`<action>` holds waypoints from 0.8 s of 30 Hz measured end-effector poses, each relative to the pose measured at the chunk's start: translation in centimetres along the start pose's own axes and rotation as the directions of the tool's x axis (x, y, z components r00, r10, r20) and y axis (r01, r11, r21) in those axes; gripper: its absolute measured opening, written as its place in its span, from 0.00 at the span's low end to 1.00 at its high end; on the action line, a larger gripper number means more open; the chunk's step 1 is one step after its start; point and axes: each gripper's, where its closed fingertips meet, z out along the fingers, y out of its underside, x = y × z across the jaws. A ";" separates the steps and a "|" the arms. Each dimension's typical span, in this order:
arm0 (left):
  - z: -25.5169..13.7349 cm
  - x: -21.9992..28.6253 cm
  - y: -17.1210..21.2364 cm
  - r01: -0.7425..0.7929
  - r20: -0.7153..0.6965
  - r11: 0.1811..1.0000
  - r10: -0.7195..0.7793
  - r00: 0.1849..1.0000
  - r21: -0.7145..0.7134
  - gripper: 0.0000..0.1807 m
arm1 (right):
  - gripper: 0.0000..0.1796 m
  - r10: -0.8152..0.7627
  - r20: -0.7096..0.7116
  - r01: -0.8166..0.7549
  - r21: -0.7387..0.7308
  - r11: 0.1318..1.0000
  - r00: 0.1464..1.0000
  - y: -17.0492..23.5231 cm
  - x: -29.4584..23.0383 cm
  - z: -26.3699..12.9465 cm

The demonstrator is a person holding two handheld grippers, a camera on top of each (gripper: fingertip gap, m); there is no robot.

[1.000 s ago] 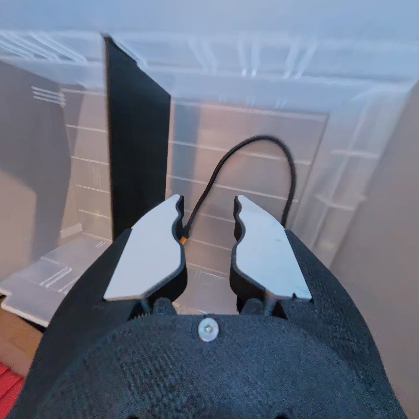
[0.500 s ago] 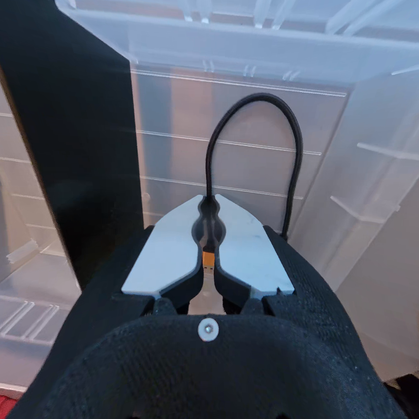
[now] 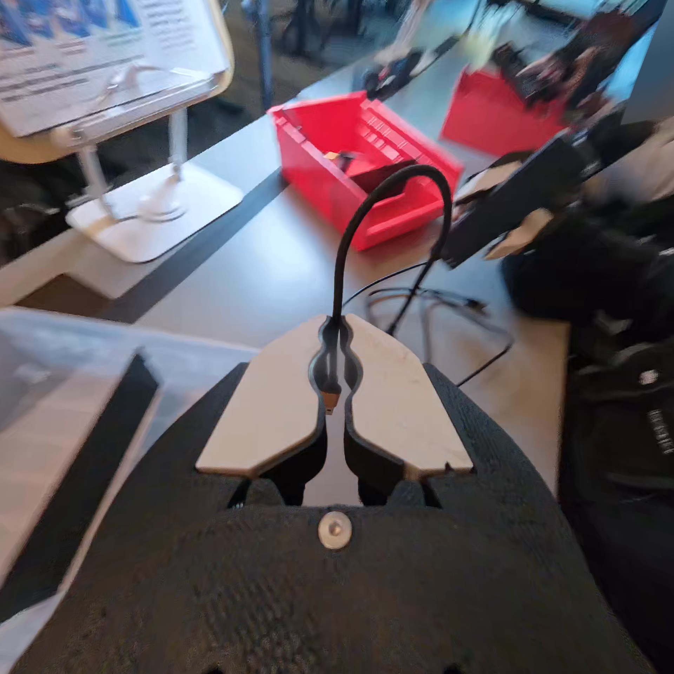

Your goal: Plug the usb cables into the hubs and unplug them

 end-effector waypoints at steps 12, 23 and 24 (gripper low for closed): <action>8.0 10.4 8.3 0.294 -0.527 0.882 -0.062 0.848 0.369 0.02 | 0.39 0.077 -0.023 -0.077 0.020 0.997 0.997 1.2 1.1 0.5; 7.0 4.4 17.1 -0.190 -0.326 0.962 0.119 0.938 -0.195 0.09 | 0.39 0.099 -0.035 -0.099 0.021 0.995 0.994 1.9 1.8 0.5; 6.2 3.6 17.4 -0.217 -0.292 0.943 0.139 0.946 -0.253 0.09 | 0.39 0.103 -0.035 -0.102 0.021 0.995 0.994 2.0 1.8 0.5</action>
